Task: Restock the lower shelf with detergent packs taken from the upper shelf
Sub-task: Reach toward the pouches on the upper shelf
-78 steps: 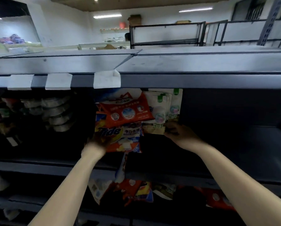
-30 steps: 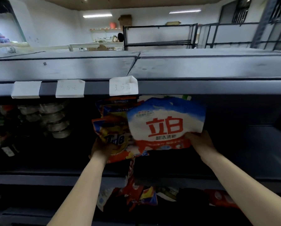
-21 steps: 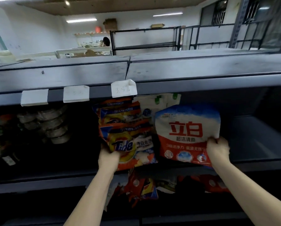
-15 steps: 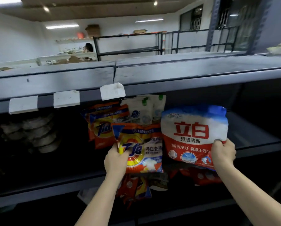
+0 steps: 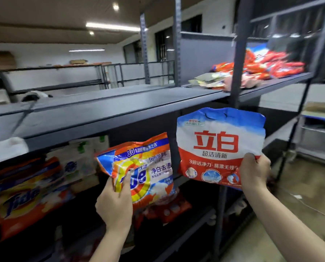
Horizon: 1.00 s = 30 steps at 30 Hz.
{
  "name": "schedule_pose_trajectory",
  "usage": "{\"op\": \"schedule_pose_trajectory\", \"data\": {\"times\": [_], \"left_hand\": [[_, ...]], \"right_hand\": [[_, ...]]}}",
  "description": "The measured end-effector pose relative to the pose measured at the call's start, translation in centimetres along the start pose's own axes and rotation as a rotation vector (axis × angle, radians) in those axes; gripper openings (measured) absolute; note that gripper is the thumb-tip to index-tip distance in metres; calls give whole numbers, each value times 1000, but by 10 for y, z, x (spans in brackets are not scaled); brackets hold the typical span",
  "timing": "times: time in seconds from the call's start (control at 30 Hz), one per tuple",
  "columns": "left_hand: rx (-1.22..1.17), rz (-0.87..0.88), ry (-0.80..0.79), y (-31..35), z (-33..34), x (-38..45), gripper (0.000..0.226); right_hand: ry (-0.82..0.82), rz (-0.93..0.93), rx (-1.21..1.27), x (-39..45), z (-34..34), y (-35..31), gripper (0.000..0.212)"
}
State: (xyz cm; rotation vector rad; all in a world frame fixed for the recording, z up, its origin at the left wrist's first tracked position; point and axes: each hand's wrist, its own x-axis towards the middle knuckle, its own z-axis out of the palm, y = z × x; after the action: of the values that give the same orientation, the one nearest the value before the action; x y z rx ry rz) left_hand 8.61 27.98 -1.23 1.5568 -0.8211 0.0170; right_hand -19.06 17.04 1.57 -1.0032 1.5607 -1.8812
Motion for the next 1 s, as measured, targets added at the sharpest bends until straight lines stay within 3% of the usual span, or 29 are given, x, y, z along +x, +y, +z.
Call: {"op": "schedule_pose_trajectory", "data": {"times": [0.23, 0.43, 1.0], "left_hand": [[-267, 27, -1, 58, 84, -32, 7], [-421, 18, -41, 126, 195, -72, 24], [-505, 32, -72, 257, 443, -122, 11]], "right_hand": [[98, 29, 17, 93, -54, 2, 27], [117, 15, -19, 211, -102, 14, 26], [325, -54, -6, 477, -185, 52, 25]]}}
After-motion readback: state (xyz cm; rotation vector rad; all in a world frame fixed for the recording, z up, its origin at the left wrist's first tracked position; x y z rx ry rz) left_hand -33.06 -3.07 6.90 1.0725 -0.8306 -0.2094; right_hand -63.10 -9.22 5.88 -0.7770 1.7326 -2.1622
